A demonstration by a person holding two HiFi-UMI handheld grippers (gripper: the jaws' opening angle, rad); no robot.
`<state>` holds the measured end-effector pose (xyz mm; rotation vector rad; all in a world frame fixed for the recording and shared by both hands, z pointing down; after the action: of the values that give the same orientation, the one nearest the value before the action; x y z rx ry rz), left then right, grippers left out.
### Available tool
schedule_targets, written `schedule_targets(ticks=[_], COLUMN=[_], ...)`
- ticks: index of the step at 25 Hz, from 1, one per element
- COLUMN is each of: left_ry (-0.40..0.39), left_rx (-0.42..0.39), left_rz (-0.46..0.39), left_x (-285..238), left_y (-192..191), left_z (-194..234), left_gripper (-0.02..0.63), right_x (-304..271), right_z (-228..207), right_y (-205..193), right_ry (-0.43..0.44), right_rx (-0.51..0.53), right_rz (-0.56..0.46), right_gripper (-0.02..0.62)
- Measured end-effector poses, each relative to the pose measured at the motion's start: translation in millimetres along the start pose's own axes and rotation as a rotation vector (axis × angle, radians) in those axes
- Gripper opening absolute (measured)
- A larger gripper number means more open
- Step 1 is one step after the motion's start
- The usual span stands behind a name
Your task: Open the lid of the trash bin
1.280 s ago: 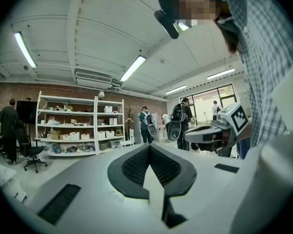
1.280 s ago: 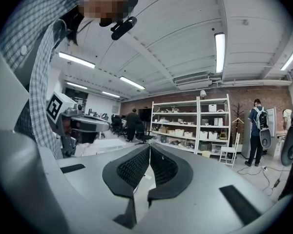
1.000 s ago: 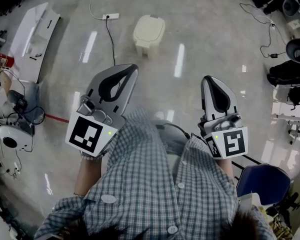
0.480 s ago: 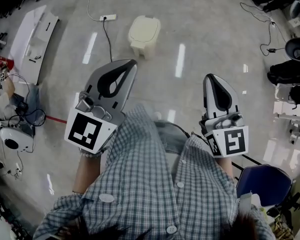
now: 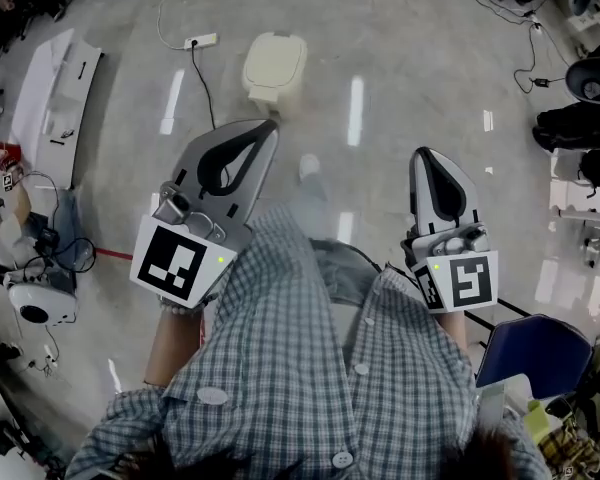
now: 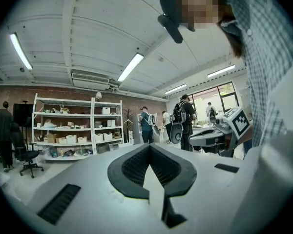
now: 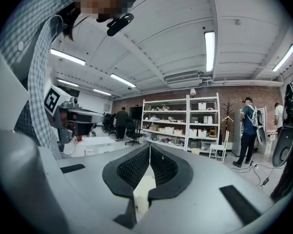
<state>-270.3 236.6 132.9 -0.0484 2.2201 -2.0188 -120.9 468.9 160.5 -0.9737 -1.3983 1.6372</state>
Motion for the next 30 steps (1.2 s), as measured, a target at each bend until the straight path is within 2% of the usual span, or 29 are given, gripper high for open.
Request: schedule_targets(ticks=[14,19,30], left_ry=[-0.092,-0.066,0.022], left_rx=[0.058,0.098,0.111], left_rz=[0.040,0.050,0.062], left_x=[-115,-147,-189], left_y=[-16,-19,-23], left_z=[58,94,172], left_gripper=[-0.002,-0.002,-0.002], right_x=[-75,-119,-225], right_z=[-71,-93,-124], right_y=[-12,-10,-3], right_ry=[-0.042,-0.022,0.072], right_rx=[-0.017,-0.016,-0.015], right_rz=[0.099,0.118,0.114], right_gripper=[0.021,0.021,0.021])
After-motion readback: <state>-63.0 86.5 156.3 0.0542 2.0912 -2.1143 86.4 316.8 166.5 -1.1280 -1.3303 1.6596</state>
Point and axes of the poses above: the fingertips, and each gripper's own axes: x backward along the fingers, z to its left, y out of its top, the point moved 9 cm from there along x, backward along the fingers
